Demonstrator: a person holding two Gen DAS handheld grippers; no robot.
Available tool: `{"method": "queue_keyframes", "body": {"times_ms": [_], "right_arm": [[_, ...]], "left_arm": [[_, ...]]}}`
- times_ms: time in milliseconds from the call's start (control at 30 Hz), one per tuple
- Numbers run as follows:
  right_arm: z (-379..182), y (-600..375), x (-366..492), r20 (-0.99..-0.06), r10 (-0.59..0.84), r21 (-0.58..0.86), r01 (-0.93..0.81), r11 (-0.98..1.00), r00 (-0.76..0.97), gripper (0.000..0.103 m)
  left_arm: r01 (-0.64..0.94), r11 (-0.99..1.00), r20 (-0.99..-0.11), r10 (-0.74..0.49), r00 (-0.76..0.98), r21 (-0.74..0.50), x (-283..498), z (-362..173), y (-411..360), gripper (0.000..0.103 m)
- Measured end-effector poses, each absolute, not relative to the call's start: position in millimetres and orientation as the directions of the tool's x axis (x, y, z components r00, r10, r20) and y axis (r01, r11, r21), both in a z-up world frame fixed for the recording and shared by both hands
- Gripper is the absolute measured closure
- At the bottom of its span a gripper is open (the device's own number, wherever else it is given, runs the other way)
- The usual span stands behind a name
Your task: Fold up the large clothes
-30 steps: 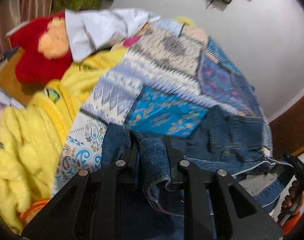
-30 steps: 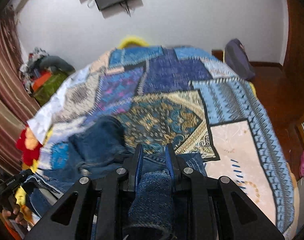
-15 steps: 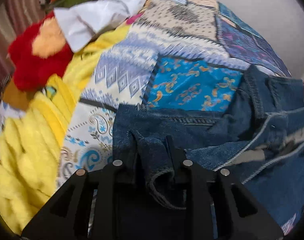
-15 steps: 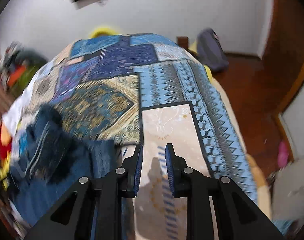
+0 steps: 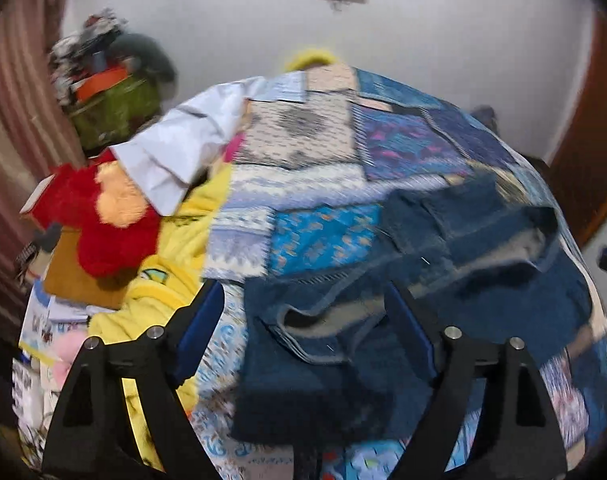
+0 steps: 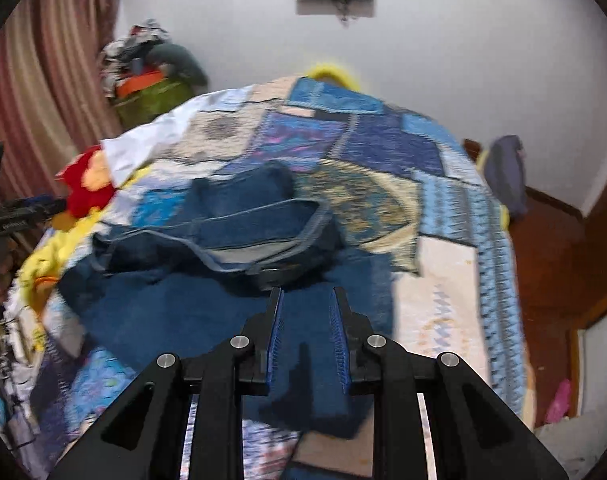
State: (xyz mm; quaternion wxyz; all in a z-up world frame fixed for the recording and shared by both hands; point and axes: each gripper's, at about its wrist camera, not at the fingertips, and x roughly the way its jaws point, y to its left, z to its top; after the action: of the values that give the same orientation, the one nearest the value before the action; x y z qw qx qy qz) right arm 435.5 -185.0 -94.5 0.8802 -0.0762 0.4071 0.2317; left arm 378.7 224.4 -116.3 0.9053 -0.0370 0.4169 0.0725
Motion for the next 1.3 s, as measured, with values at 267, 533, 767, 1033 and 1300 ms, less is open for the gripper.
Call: {"method": "queue_keyframes", "body": {"times_ms": [267,533,767,1033,1300], "right_arm": [[-119.1,-156.7,423.8,-0.8,0.375,0.104,-0.507,0.856,0.469,0.084],[-168.9,-143.4,450.7,-0.869,0.318,0.096,-0.501,0.86,0.379,0.084],[-178.6,-128.2,501.7,-0.882,0.309,0.113,-0.477,0.871,0.355,0.084],[-166.9,-124.9,568.7,-0.851,0.326,0.169,-0.373,0.912,0.411,0.084],[-168.5,-144.9,576.0,-0.846,0.332,0.219,-0.295,0.93,0.418,0.084]], "left_arm": [[-0.02,0.999,-0.853,-0.018,0.521,-0.033,369.3,-174.3,183.3,0.017],[-0.087,0.994,-0.914,-0.022,0.406,-0.062,395.3,-242.5,200.0,0.017],[-0.177,0.984,-0.908,0.108,0.405,0.038,446.0,-246.9,236.0,0.017],[-0.238,0.971,-0.91,0.107,0.401,0.01,496.8,-248.9,263.2,0.017],[-0.304,0.948,-0.835,0.09,0.543,-0.095,490.5,-195.6,293.1,0.017]]}}
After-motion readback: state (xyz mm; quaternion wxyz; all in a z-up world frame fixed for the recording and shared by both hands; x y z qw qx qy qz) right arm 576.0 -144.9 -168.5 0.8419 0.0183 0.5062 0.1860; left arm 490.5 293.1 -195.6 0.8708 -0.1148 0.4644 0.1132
